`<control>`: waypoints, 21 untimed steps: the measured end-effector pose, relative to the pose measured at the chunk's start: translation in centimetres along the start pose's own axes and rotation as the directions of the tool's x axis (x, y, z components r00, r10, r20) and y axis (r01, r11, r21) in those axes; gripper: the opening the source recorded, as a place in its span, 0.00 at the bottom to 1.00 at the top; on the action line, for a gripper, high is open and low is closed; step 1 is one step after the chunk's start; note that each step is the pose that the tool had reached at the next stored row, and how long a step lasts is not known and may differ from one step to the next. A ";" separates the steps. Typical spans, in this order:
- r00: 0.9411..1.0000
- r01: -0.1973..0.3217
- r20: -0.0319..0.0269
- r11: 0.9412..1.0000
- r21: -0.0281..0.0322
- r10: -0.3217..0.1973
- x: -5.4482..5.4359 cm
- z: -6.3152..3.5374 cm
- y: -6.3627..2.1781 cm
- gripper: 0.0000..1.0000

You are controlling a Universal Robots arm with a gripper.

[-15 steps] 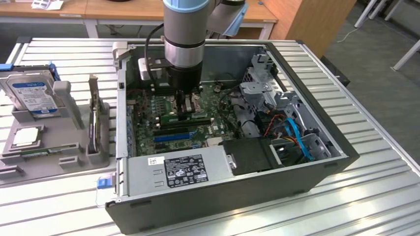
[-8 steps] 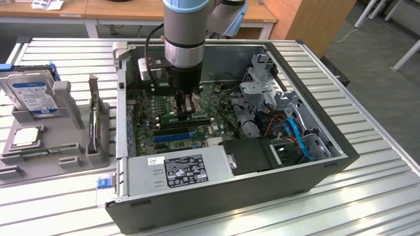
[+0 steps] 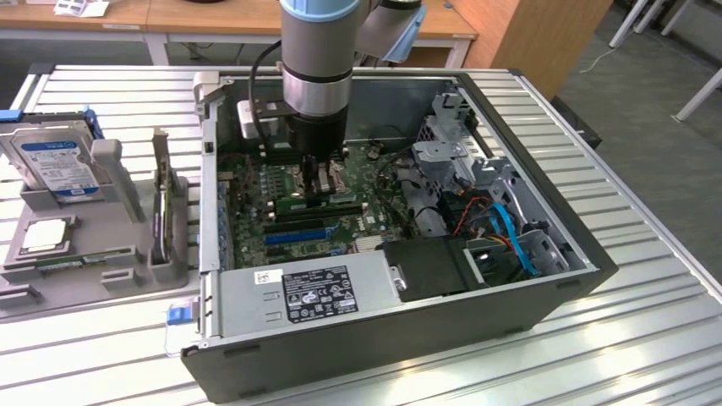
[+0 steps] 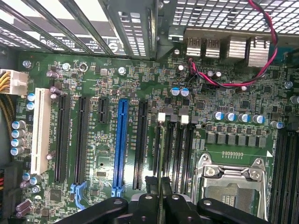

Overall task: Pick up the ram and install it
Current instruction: 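Insert the ram into the slot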

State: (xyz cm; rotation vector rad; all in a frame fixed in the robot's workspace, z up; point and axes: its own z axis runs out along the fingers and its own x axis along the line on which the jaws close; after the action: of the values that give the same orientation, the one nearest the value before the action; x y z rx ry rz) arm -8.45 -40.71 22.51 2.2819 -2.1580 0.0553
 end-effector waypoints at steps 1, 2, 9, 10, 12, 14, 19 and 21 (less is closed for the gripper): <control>1.000 0.000 0.000 1.000 0.000 0.000 0.0 0.00 0.00 0.13; 1.000 0.000 0.000 1.000 0.000 0.000 0.0 0.00 0.01 0.13; 1.000 0.000 0.000 1.000 0.000 0.000 0.1 0.00 0.01 0.13; 1.000 0.000 0.000 1.000 0.000 0.000 0.1 0.00 0.01 0.13; 1.000 0.000 0.000 1.000 0.000 0.000 0.2 0.01 0.01 0.13; 1.000 0.000 0.000 1.000 0.000 0.000 0.2 0.02 0.01 0.13; 1.000 0.000 0.000 1.000 0.000 0.000 0.2 0.03 0.01 0.13; 1.000 0.000 0.000 1.000 0.000 0.000 0.2 0.03 0.03 0.13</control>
State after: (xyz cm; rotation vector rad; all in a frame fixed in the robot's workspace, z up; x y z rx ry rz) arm -8.48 -40.88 22.48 2.2817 -2.1578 0.0557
